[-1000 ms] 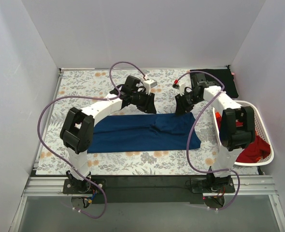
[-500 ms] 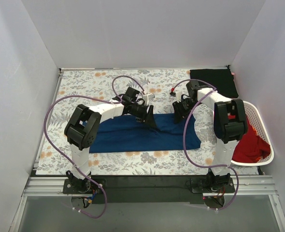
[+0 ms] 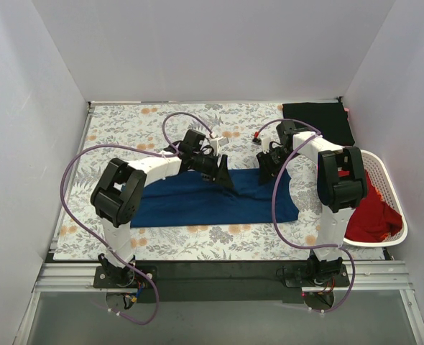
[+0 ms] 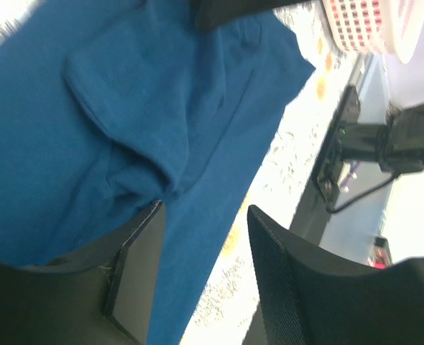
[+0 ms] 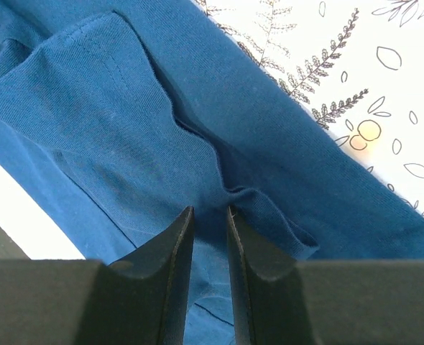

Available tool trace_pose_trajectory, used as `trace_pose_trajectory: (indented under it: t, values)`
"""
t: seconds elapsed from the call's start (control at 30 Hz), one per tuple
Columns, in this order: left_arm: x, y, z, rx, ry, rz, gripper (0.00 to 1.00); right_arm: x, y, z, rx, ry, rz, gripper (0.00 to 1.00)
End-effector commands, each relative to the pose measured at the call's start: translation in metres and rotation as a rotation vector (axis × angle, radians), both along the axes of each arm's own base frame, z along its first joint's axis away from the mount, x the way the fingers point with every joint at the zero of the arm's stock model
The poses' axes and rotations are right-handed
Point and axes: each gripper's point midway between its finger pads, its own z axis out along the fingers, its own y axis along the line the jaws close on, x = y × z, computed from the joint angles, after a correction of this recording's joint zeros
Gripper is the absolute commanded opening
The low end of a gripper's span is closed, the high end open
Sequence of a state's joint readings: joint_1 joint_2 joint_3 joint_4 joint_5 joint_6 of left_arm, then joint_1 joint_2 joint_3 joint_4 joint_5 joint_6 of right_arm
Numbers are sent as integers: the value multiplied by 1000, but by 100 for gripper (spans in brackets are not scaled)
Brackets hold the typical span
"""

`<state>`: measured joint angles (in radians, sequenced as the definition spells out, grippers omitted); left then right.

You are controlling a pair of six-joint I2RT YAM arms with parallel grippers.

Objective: Fold and stack the t-shirts
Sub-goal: Fold the tshirt

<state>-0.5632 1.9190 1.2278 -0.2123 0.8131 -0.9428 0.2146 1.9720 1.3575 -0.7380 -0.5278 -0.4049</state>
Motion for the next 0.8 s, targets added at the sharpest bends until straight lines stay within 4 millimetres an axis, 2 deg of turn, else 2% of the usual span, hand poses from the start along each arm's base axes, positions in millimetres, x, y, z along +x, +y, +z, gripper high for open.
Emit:
trace_pose_trajectory:
  t: [0.0,0.17,0.33,0.47,0.63,0.77]
  values:
    - [24,-6,29,-28,-112,48,50,-2,-1,-1,2,-10,13,31]
    - [37,-10,4,12,-85,84,55,0,2,3,14,-14,11,31]
    - [45,-13,-3,13,-85,107,56,0,1,2,10,-9,7,31]
    - [34,-12,-13,18,-45,90,56,2,2,2,11,-10,4,31]
    - [11,-7,-13,-3,-16,56,55,4,0,2,-1,-13,1,31]
    - [4,-4,-17,-9,4,57,54,5,0,-2,-5,-5,-1,31]
